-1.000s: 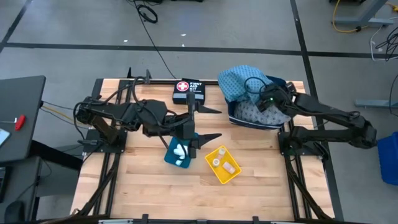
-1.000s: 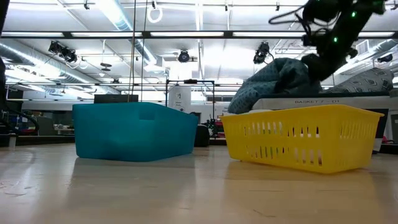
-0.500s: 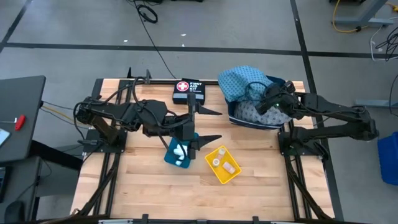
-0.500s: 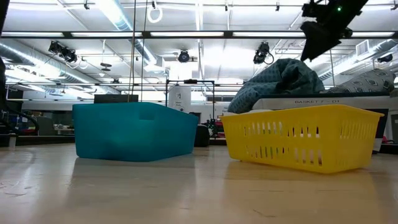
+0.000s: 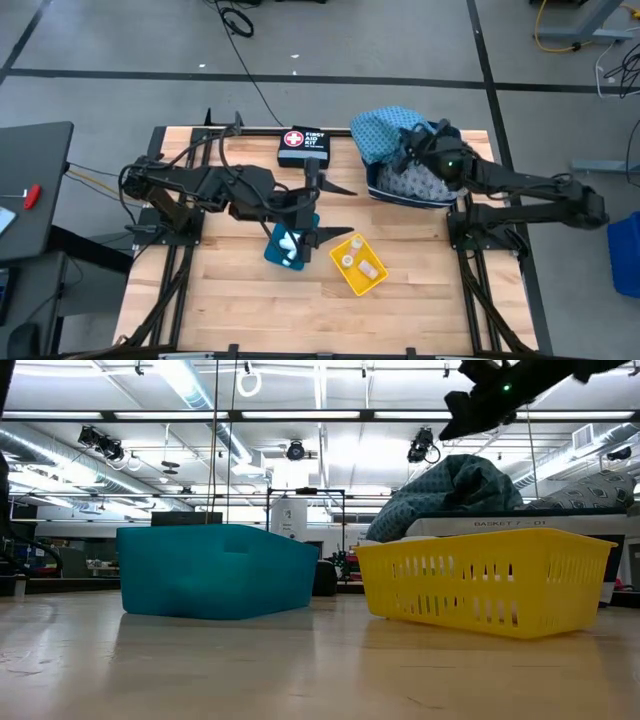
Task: Pick & place medical supplies in basket/bin
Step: Put the blue patient gown into the blue laundry bin
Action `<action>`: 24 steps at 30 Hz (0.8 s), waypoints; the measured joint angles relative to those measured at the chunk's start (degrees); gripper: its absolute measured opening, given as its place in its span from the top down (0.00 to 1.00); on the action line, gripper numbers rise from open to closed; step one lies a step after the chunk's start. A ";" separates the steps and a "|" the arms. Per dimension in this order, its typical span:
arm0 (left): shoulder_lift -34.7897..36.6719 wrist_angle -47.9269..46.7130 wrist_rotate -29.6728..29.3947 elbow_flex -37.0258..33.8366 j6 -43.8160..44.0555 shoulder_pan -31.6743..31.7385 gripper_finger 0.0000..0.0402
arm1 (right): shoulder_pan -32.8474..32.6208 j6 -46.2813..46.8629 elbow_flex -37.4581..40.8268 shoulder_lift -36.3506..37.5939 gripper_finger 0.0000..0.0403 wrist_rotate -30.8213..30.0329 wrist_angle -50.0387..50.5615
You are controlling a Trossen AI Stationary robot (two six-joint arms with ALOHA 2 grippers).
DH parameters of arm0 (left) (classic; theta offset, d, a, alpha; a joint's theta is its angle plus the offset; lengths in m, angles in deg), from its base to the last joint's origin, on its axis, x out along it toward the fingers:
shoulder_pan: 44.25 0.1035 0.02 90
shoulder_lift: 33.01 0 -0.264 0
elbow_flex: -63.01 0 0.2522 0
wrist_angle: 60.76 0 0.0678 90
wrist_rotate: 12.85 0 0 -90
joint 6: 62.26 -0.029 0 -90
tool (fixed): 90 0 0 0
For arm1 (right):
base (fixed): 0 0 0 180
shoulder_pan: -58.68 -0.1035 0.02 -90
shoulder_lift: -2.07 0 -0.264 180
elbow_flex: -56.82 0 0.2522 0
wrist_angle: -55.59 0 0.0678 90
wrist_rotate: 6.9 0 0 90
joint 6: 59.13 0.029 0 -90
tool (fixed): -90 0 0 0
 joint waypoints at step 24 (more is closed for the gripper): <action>-3.09 65.26 1.54 -47.88 10.78 0.46 0.23 | 23.35 3.86 19.67 0.00 1.00 26.33 -20.22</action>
